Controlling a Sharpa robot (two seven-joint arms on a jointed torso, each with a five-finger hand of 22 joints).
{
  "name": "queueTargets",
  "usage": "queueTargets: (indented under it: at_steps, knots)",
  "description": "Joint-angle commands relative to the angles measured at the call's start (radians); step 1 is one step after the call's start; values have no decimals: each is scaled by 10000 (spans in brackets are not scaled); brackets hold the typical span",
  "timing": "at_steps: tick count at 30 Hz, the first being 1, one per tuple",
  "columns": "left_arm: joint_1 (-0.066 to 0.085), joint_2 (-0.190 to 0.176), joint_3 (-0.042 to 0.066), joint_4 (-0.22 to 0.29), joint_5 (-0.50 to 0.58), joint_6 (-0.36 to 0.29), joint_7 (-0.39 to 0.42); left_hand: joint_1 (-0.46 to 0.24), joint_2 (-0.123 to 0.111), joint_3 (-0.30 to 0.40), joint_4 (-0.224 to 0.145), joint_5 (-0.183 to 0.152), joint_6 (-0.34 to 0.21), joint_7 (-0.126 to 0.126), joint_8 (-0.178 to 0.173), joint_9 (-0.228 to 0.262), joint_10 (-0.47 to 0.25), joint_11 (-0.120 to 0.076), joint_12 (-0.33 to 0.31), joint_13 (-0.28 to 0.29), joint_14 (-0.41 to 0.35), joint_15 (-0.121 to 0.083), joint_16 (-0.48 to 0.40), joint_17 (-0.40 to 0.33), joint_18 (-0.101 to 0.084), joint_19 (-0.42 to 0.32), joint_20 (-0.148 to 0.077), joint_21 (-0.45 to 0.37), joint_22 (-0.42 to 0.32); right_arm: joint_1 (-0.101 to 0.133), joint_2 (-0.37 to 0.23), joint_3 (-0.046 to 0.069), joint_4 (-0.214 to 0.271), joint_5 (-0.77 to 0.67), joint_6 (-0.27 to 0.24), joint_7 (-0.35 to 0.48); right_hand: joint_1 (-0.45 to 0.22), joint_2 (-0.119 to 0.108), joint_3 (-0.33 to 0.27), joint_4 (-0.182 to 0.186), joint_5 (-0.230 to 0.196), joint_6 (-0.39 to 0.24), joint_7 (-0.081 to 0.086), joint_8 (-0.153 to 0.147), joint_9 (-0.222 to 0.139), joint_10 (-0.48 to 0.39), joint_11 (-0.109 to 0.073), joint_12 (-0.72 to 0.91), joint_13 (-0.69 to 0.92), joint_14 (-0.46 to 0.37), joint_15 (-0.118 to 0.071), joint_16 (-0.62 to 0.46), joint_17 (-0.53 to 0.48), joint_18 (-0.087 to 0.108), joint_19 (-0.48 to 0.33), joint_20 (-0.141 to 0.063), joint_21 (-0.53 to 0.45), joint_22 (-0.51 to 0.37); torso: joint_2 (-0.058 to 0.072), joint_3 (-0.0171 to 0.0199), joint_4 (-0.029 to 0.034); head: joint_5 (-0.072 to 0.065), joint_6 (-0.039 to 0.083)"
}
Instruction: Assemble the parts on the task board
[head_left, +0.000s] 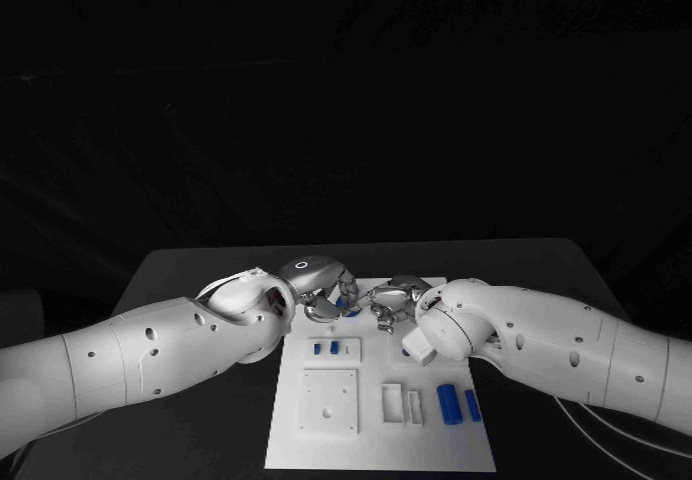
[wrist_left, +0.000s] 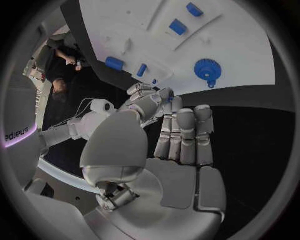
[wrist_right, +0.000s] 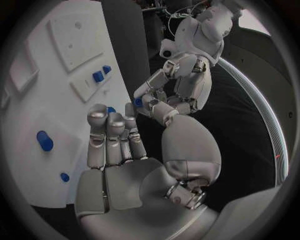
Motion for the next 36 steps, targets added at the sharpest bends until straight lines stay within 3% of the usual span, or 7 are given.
queueTargets:
  at_steps: [1,8,20,35,36]
  knots:
    - [17,34,13,60,5,30,77,24,94,35,-1,39,50,12,31,35,140,60,-11,5,44,-27,10,-12,144,27,-330,39,93,-7,8,-5,29,-83,238,162,180,34,580,11,333,86,17,22,-30,15,-40,21,-8,17,-57,15,20,701,25,67,68,176,1,4,0,4,-9]
    - [17,24,13,80,6,10,72,25,93,37,0,38,49,12,30,34,143,60,-16,2,48,-28,7,-14,144,30,-331,37,92,-7,-6,-5,25,-84,303,200,239,265,1345,-160,823,141,13,47,-48,21,-37,31,5,17,-57,19,32,701,30,103,124,192,1,2,0,6,-23]
    - [17,30,13,84,57,-60,62,23,86,39,6,36,34,18,21,29,144,60,-32,-7,56,-28,-6,-20,143,39,-333,32,87,-8,-19,-5,17,-152,362,224,212,430,1930,-384,298,227,-12,113,-41,30,-57,46,25,25,-75,28,46,701,32,124,189,186,-1,2,-2,1,-30]
    - [18,33,12,66,361,-182,146,63,24,54,-19,2,-51,52,-28,4,113,74,-94,-40,71,-16,-48,-38,146,52,-337,8,74,-8,-44,-5,6,-78,311,359,131,393,1991,-370,232,334,-41,191,9,33,-80,43,26,31,-94,29,48,701,42,133,203,180,0,5,-1,-13,-28]
    - [18,30,12,61,396,-213,152,155,-113,66,-131,-34,-183,92,-102,-28,76,74,-121,-52,68,-9,-59,-43,159,47,-346,2,74,-8,-45,-5,6,-78,310,364,128,393,1991,-369,233,336,-41,193,10,33,-81,43,26,31,-94,29,48,701,43,133,204,180,0,5,-1,-13,-28]
